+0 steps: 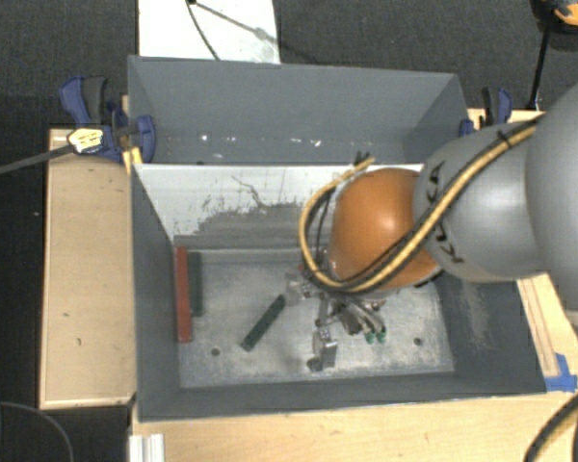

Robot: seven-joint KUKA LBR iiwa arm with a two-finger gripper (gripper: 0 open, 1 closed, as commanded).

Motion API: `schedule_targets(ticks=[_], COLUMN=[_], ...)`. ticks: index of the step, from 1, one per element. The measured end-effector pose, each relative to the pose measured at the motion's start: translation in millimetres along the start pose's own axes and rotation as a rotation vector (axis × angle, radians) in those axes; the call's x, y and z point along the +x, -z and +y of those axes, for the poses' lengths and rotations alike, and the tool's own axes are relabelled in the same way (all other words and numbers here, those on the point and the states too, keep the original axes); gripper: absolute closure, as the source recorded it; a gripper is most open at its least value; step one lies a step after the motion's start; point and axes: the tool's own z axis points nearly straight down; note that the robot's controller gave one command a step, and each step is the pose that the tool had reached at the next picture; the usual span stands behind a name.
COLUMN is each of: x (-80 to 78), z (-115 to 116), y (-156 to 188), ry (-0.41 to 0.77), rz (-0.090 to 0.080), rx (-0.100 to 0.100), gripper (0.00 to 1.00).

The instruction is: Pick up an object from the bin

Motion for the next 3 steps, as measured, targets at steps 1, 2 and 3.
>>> schedule_targets(ticks=[1,2,3], x=[3.2,-17.4,-17.4], z=[35.6,72.8,72.7], y=[10.6,-29.0,-28.9], ry=[-0.076,0.089,0.088], rz=[-0.003,-0.008,-0.008], rx=[-0.008,-0.006,-0.006], gripper=[0.00,1.00,1.00])
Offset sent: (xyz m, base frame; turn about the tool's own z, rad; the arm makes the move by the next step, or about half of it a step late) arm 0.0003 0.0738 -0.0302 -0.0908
